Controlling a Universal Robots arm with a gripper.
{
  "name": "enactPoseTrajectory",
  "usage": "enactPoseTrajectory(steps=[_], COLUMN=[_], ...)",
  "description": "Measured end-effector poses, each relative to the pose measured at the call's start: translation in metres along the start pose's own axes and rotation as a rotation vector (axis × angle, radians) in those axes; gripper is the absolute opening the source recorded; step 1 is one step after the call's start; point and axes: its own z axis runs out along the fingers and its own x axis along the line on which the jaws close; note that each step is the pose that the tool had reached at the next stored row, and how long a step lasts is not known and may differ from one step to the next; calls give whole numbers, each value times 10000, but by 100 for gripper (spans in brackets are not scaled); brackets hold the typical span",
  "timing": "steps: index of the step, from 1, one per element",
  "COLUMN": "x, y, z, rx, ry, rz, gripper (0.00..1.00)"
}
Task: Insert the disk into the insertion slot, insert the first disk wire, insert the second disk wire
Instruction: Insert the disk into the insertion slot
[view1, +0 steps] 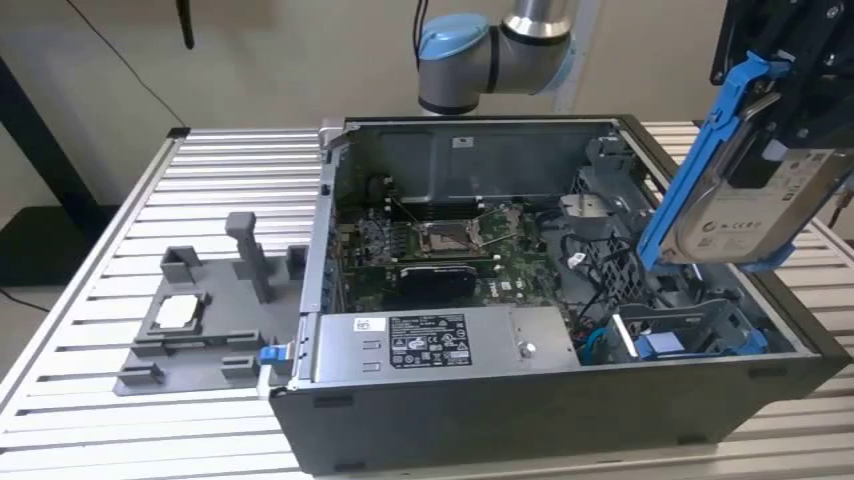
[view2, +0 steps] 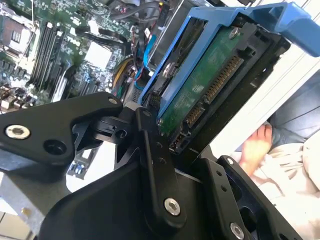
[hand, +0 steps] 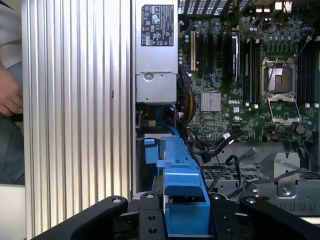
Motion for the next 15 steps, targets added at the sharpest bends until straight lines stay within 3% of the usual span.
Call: enactPoseTrajectory(steps=[15], x=[18], y=[-15], z=[81], rx=[0], ry=[-1], rz=[-1], gripper=[33])
